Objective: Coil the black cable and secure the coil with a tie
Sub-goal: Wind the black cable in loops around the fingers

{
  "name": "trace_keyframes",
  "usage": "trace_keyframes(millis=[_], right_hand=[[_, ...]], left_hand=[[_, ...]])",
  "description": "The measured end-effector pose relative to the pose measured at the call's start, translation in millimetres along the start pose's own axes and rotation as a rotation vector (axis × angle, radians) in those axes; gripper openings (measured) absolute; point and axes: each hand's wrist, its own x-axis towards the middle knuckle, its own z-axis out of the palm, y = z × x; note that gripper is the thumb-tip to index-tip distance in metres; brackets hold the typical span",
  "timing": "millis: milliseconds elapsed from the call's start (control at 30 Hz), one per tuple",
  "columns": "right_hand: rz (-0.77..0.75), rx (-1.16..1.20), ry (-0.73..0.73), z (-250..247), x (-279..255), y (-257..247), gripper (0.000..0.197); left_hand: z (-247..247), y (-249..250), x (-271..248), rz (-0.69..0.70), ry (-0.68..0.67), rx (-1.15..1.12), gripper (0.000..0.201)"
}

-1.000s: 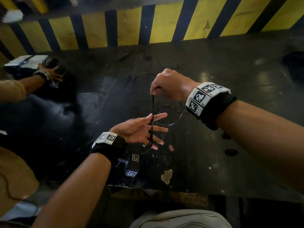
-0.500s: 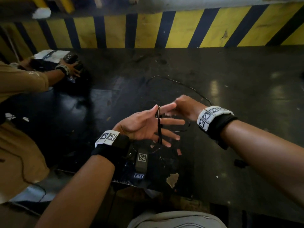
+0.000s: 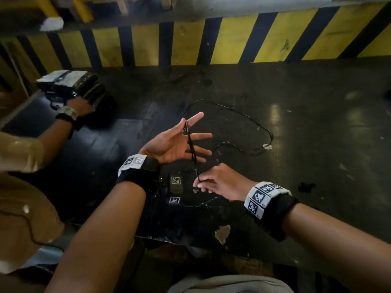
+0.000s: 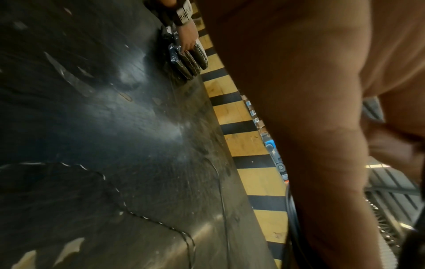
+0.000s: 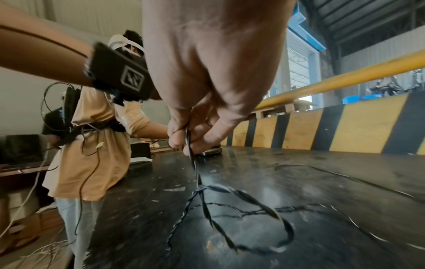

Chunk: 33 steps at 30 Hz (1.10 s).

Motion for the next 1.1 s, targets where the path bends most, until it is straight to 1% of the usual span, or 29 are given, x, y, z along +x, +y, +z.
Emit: trace_keyframes(millis=[133, 233, 400, 500, 567, 633, 733, 767, 900, 1000, 1100], right_hand=[[-0.009, 0.015, -0.033, 1.5, -6.9, -3.9, 0.020], [0.011, 0.017, -0.080, 1.3, -7.8, -7.1, 0.020], [0.060, -0.067, -0.210, -7.6, -5.9, -21.5, 0.023], [0.069, -0.150, -0.240, -22.0, -4.6, -33.1, 0.018], [0.085, -0.196, -0.221, -40.3, -0.5, -38.1, 0.017], [0.071, -0.259, -0.196, -62.5, 5.4, -42.6, 0.017], [0.044, -0.371, -0.130, -91.8, 15.3, -45.1, 0.014], [0.037, -0.388, -0.099, -99.6, 18.8, -44.4, 0.013], [0.038, -0.391, 0.007, -120.0, 32.9, -39.3, 0.014], [0.028, -0.387, 0.092, -130.6, 41.5, -38.3, 0.009], [-0.032, -0.416, 0.138, -139.8, 46.5, -41.7, 0.007]], left_hand=[[-9.4, -15.2, -1.2, -0.049, 0.085, -0.027, 0.052], [-12.0, -22.8, -1.2, -0.074, 0.099, -0.045, 0.050], [-11.8, -30.9, 0.2, -0.203, 0.116, -0.012, 0.048], [-13.0, -40.6, -1.9, -0.298, 0.107, 0.028, 0.048], [-13.6, -49.3, -3.9, -0.318, 0.099, 0.053, 0.046], [-12.6, -55.8, -5.0, -0.325, 0.098, 0.085, 0.046], [-8.2, -59.6, -5.8, -0.365, 0.134, 0.061, 0.065], [-5.8, -59.9, -5.6, -0.379, 0.127, 0.052, 0.068], [2.1, -57.3, -4.1, -0.403, 0.020, 0.036, 0.054], [7.1, -53.6, -3.6, -0.429, -0.033, 0.035, 0.054], [12.8, -50.2, -6.1, -0.413, -0.085, 0.023, 0.058]])
